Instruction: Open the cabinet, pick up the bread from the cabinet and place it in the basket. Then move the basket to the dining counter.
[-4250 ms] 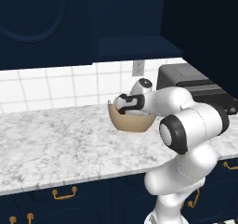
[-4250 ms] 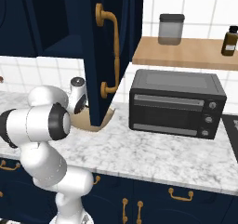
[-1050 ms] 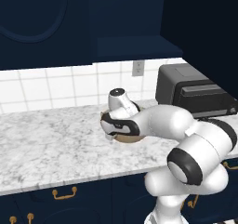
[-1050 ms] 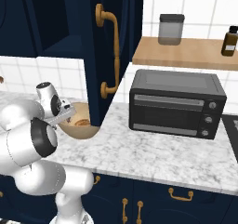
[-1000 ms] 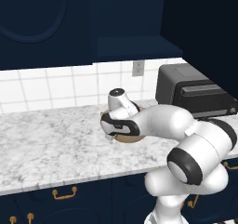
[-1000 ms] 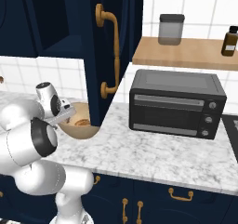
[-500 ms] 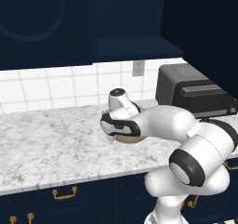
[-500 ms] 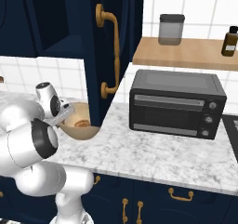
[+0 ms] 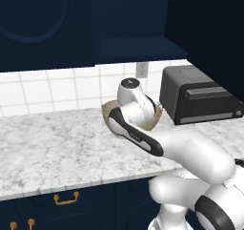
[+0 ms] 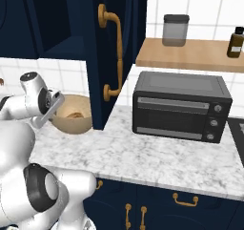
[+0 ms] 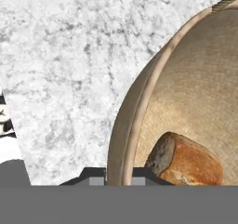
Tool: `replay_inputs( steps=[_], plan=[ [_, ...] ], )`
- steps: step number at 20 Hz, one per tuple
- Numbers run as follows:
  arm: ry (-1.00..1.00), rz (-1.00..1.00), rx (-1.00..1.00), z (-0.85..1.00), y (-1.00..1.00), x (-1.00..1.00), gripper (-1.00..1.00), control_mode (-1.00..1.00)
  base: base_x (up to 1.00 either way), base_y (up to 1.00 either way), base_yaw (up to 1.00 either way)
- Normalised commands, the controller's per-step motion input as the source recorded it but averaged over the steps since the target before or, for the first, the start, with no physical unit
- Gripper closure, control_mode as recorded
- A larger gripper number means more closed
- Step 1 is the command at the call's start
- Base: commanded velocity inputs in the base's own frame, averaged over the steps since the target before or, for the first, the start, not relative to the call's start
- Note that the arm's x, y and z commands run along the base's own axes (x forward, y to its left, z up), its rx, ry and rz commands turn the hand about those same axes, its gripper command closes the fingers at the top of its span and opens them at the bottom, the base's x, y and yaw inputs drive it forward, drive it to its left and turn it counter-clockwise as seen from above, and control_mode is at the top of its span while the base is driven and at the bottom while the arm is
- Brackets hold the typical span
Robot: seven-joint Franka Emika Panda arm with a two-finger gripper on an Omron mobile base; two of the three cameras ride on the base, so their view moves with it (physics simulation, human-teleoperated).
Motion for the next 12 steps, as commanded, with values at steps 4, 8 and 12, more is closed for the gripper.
replay_inputs(
  steps=[4,8,12],
  plan=[
    [-0.13,0.32,-0.03,0.6,-0.23,-0.76,1.0,-1.0,0.0,0.0,0.0],
    [0.04,0.22,0.0,0.4,-0.11,0.0,1.0,-1.0,0.0,0.0,0.0],
    [-0.06,0.03,0.0,0.0,-0.01,0.0,1.0,-1.0,0.0,0.0,0.0]
  ],
)
